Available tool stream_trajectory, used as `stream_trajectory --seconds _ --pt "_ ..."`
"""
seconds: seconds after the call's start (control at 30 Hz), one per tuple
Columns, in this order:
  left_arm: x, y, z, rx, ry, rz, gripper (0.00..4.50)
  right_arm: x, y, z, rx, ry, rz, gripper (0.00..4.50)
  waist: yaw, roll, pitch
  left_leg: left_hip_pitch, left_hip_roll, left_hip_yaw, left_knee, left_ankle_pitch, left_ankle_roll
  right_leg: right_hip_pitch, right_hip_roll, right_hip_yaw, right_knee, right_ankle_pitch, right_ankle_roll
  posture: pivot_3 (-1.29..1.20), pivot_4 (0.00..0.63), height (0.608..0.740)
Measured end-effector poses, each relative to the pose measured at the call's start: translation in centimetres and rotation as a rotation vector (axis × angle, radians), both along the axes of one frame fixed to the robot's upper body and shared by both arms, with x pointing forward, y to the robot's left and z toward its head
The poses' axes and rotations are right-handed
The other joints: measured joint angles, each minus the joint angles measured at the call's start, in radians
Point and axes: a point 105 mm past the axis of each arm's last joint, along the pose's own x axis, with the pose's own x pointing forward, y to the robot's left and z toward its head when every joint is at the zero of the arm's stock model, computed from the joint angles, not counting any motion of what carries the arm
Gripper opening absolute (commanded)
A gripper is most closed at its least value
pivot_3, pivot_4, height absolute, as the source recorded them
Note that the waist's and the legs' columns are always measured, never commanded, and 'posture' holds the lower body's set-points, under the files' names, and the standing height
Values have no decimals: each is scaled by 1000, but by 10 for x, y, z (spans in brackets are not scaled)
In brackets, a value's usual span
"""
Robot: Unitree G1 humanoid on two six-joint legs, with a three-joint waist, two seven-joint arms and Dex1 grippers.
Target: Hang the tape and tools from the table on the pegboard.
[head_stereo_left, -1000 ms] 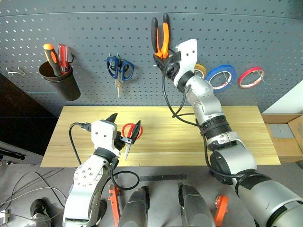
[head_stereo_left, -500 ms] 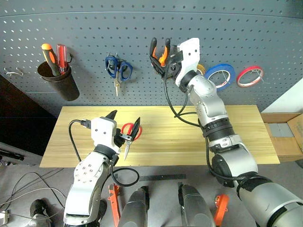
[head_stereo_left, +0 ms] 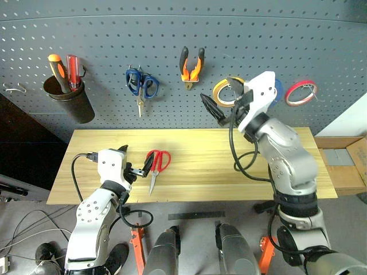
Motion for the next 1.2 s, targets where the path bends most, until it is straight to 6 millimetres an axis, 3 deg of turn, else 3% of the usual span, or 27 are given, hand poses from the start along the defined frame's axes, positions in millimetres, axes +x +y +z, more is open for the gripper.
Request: stream_trajectory --seconds 0.17,0.23,0.47,0.6,0.8,1.17,1.2 --pt "6 16 -50 88 276 59 4500 -31 -4 -55 -96 259 150 4484 1 -2 -4 0 -1 -1 0 0 0 1 0 -1 -1 0 0 -102 210 740" --pt "7 14 -68 107 371 60 4500 -38 -1 -71 -131 328 188 4484 0 -2 -4 0 -1 0 0 0 0 1 0 -1 0 0 1 -99 212 740" --pt "26 -14 -74 105 503 30 4500 -49 3 -106 -204 439 196 4484 0 -4 -6 1 -1 -1 1 1 -1 2 0 -1 0 0 1 -94 246 740" --pt "29 -15 -86 106 585 68 4500 -53 2 -124 -229 490 185 4484 -3 -4 -6 1 0 -1 1 1 -1 1 0 -1 1 0 1 -102 241 740" --pt "26 -8 -97 104 676 127 4500 -54 1 -128 -228 502 178 4484 1 -4 -6 1 0 -1 2 1 -1 2 0 -1 1 1 1 -108 240 740" --pt "48 -30 -102 -3 708 137 4500 -53 2 -127 -220 498 161 4484 2 -4 -7 1 -1 -1 5 1 -1 3 0 -1 2 1 2 -122 243 740" --pt "50 -31 -102 -11 711 142 4320 -53 2 -127 -219 498 161 4496 2 -3 -7 1 -1 -1 5 1 -1 3 0 -1 3 1 2 -122 243 740"
